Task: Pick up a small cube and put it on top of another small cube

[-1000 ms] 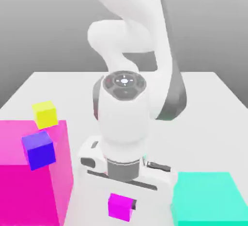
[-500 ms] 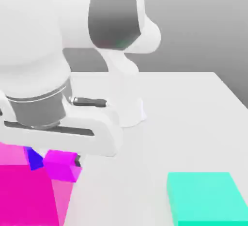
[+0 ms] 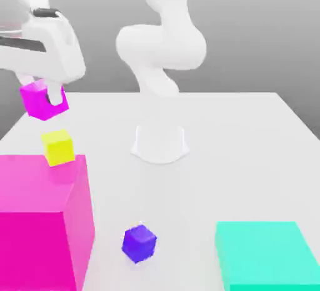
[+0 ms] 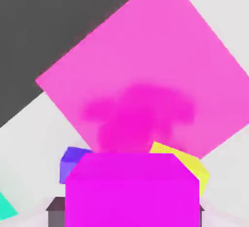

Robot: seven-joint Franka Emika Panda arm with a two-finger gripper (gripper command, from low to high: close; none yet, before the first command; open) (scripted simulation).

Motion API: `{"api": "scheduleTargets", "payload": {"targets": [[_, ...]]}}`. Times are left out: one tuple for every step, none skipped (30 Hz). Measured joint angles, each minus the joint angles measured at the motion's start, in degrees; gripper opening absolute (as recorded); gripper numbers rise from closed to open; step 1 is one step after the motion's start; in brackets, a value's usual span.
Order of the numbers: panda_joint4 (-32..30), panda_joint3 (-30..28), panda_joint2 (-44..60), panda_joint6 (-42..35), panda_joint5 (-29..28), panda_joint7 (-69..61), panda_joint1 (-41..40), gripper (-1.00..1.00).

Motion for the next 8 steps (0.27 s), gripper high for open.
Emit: {"api": "scheduleTargets", "payload": {"targets": [[-1.93, 0.32, -1.24, 1.37, -0.72, 1.36, -0.62, -1.0], [-3.63, 0.49, -1.35, 3.3, -1.07, 2.03, -0.94, -1.0], [-5.22, 0.59, -0.9, 5.5, -1.23, 2.35, -1.11, -1.0], [-6.75, 0.69, -0.16, 7.86, -1.29, 2.49, -1.25, -1.0], [-8.25, 0.76, 0.72, 10.29, -1.31, 2.54, -1.35, -1.0], [-9.05, 0.82, 1.19, 11.59, -1.31, 2.56, -1.42, 1.0], [-9.05, 0.82, 1.19, 11.59, -1.31, 2.55, -1.42, 1.0], [-9.05, 0.82, 1.19, 11.59, -1.31, 2.55, -1.42, 1.0]]}}
